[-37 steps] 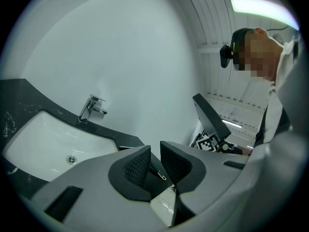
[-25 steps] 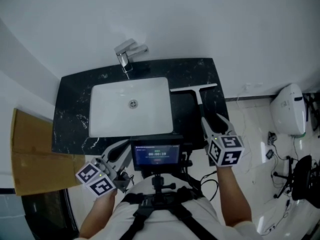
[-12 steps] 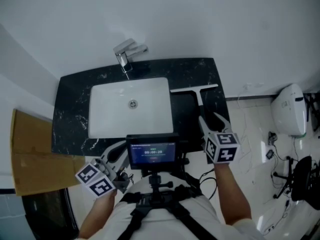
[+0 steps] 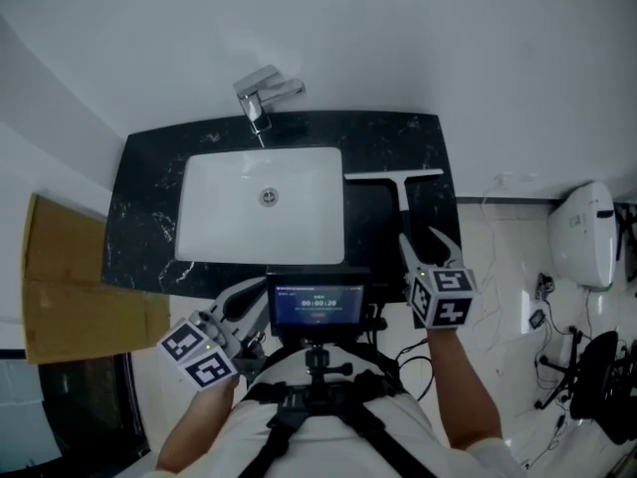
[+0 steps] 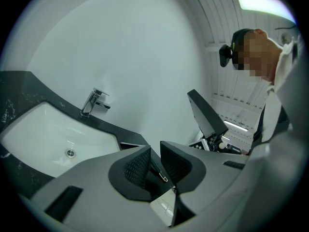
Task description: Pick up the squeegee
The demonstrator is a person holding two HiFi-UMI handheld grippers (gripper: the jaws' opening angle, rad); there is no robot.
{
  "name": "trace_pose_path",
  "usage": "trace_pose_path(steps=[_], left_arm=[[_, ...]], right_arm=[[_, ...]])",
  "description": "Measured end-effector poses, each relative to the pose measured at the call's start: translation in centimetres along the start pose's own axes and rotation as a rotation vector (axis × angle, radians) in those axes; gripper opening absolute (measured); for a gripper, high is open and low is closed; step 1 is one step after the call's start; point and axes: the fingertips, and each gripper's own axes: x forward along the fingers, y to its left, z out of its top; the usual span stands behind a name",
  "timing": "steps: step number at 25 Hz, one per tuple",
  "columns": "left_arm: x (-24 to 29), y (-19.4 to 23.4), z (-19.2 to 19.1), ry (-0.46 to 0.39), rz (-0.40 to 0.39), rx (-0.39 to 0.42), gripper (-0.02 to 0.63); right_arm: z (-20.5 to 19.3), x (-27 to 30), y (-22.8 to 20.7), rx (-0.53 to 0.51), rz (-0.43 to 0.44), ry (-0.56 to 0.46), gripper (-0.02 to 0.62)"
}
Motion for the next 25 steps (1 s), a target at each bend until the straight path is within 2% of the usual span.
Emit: trace_pose_path(steps=[6, 19, 25], left_arm=[[0.1, 0.0, -1.5, 0.014, -0.007, -0.042, 0.057], [-4.1, 4.0, 0.5, 0.107, -0.145, -0.027, 0.057], [-4.4, 4.6, 0.7, 0.105, -0.155, -0.033, 0.057]], right_arm=[[-1.1, 0.1, -0.2, -0.002, -0.006, 0.025, 0.199], [-1.7, -0.5, 4.3, 0.050, -0.150, 0.000, 0.199], [-2.3, -0.1, 3.6, 0.034, -0.194, 0.011, 0.199]])
